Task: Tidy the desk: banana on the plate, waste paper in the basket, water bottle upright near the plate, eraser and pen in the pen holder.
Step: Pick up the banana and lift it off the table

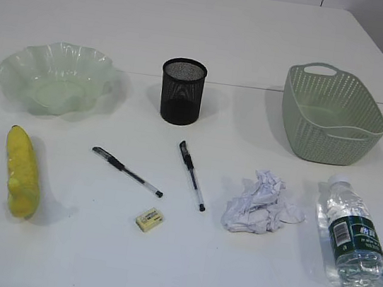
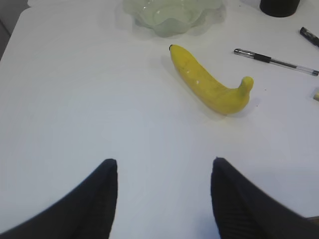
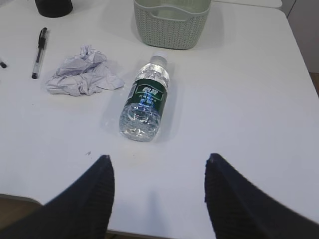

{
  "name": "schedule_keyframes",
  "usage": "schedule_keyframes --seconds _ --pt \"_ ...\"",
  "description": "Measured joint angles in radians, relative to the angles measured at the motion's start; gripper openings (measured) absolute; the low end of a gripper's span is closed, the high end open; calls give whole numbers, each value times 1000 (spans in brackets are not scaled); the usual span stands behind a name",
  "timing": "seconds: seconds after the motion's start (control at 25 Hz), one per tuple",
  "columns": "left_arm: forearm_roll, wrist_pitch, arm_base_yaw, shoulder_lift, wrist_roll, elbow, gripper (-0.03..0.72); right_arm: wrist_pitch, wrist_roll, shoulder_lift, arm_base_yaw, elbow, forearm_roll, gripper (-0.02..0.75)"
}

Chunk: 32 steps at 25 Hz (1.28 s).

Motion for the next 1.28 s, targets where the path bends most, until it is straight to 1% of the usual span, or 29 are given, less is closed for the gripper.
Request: schedule_keyframes --seconds 1.28 --pt "0 0 0 0 2 0 414 0 2 0 0 0 -2 432"
